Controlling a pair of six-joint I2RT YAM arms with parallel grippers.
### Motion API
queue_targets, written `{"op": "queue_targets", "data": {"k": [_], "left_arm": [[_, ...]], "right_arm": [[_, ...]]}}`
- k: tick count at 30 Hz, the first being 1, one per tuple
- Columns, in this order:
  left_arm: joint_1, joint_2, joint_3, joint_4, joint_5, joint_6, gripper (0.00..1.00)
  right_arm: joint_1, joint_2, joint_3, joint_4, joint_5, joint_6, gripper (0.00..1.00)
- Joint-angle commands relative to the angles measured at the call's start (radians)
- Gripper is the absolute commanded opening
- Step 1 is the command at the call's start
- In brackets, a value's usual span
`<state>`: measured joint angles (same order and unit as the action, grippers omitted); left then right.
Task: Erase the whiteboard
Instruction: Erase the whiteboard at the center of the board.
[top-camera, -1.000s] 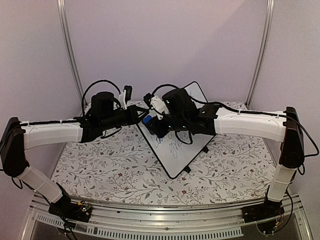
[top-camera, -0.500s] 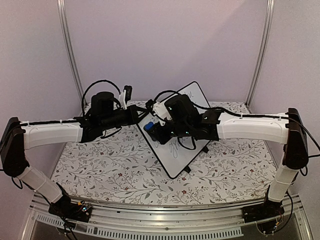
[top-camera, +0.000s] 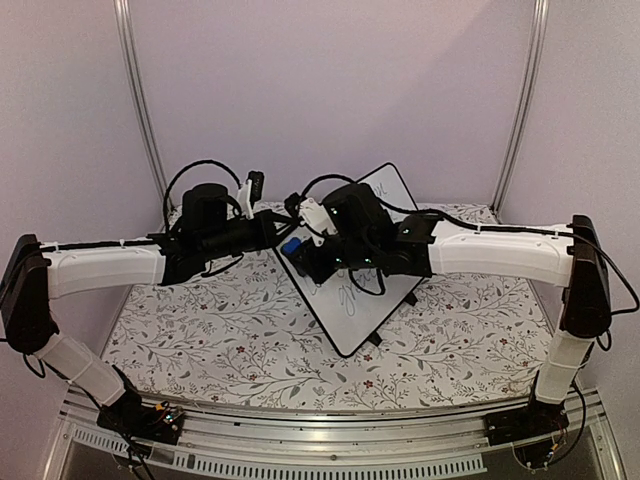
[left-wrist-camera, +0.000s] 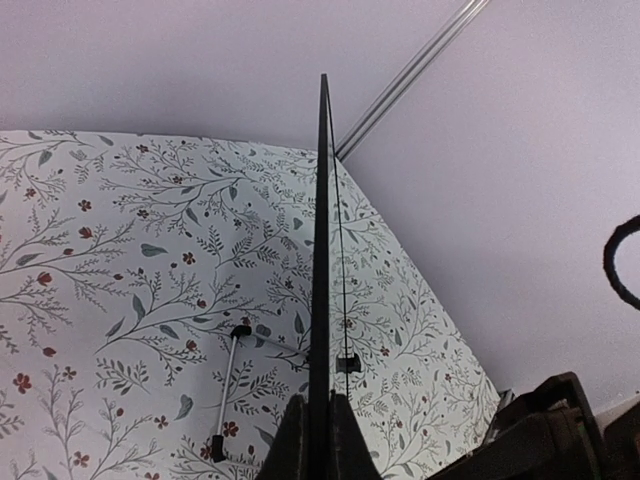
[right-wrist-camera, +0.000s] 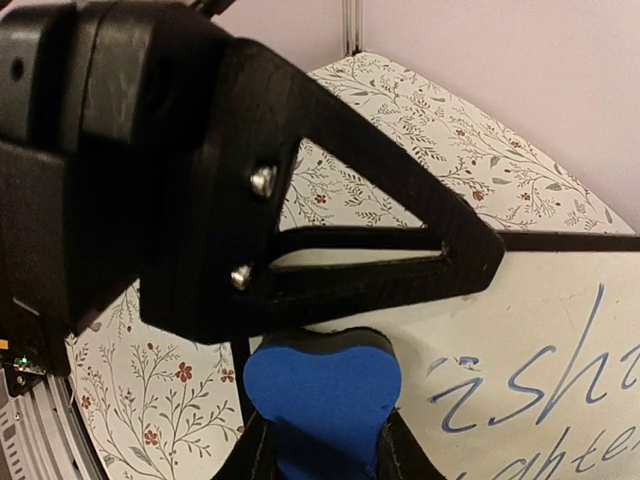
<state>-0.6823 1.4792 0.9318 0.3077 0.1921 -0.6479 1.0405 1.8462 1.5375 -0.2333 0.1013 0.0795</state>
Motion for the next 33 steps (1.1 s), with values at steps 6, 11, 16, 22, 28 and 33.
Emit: {"op": "queue_targets", "data": {"k": [6, 11, 16, 22, 28, 33], "left_arm": [[-0.038, 0.002, -0.01, -0.019, 0.092, 0.016, 0.0], [-0.039, 0.009, 0.003, -0.04, 0.082, 0.038, 0.0], [-0.047, 0.017, 0.029, -0.074, 0.077, 0.041, 0.0], [-0.059, -0.002, 0.057, -0.132, 0.071, 0.046, 0.0], [-0.057, -0.014, 0.027, -0.147, 0.078, 0.068, 0.0], [-0.057, -0.014, 0.014, -0.134, 0.103, 0.091, 0.0]], "right_arm": [[-0.055, -0.11, -0.248, -0.01, 0.012, 0.024, 0.19], [-0.061, -0.12, -0.224, 0.005, -0.002, 0.015, 0.19], [-0.074, -0.087, -0.119, 0.0, -0.017, -0.02, 0.19], [-0.088, -0.034, -0.015, -0.007, -0.038, -0.042, 0.19], [-0.088, -0.034, -0.077, -0.006, -0.05, -0.036, 0.19], [-0.089, -0.09, -0.206, 0.02, -0.048, -0.013, 0.19]]}}
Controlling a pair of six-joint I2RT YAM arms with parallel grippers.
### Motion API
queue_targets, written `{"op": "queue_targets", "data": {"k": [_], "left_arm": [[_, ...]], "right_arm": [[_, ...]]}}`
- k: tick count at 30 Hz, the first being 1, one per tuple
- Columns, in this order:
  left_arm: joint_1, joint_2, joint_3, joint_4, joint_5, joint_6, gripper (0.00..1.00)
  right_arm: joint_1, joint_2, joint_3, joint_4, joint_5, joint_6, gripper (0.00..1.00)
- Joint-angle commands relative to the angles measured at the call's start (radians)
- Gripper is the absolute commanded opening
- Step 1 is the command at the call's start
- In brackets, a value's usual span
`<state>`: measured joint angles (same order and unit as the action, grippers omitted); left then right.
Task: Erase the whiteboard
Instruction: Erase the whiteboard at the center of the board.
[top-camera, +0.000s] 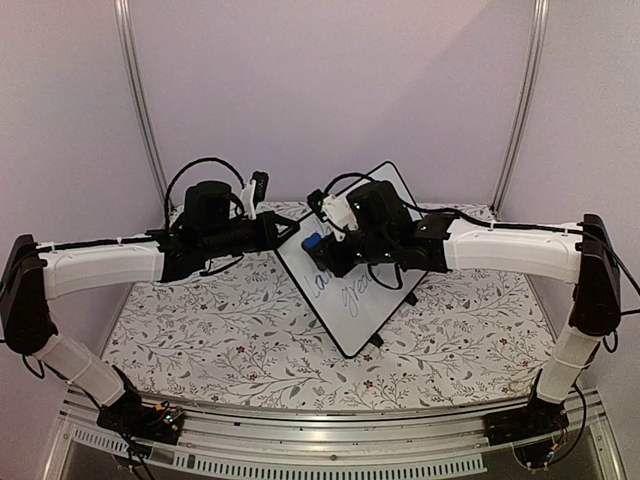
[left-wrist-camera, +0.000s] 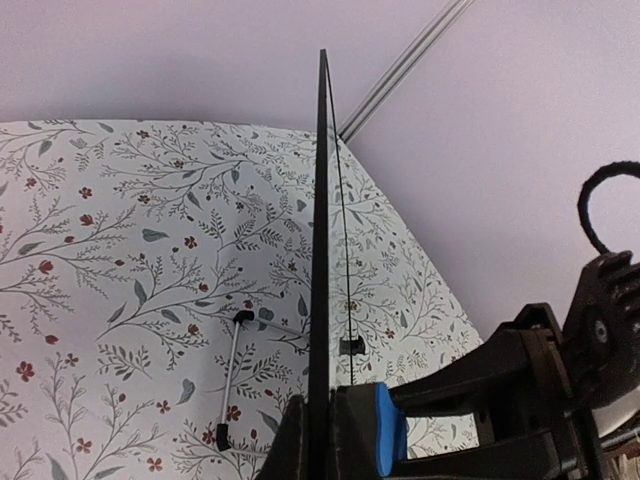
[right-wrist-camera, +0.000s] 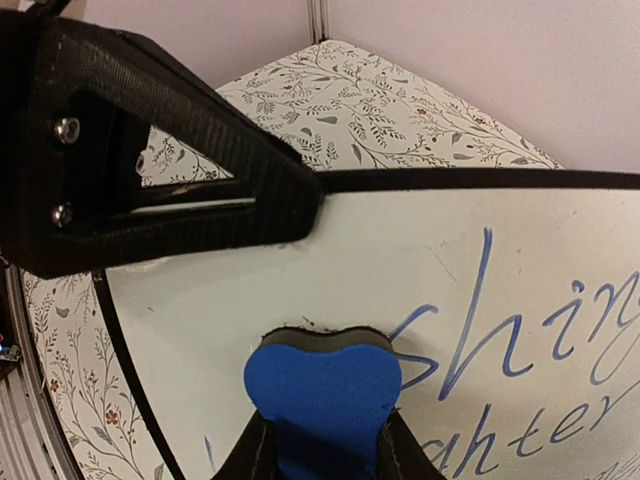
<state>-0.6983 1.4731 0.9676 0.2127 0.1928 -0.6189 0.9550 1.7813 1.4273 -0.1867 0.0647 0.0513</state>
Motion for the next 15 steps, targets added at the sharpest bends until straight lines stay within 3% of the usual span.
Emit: {"op": "queue_targets", "data": {"k": [1, 8, 15], "left_arm": [[-0.041, -0.009, -0.024, -0.037, 0.107, 0.067, 0.0], [-0.041, -0.007, -0.021, -0.034, 0.128, 0.09, 0.0], [-0.037, 0.013, -0.021, -0.019, 0.16, 0.078, 0.0]], "right_arm": [[-0.006, -0.035, -0.116, -0.022, -0.01, 0.017, 0.19], [-0.036, -0.067, -0.152, -0.005, -0.034, 0.029, 0.19], [-0.041, 0.004, 0.013, -0.027, -0.054, -0.013, 0.19]]}}
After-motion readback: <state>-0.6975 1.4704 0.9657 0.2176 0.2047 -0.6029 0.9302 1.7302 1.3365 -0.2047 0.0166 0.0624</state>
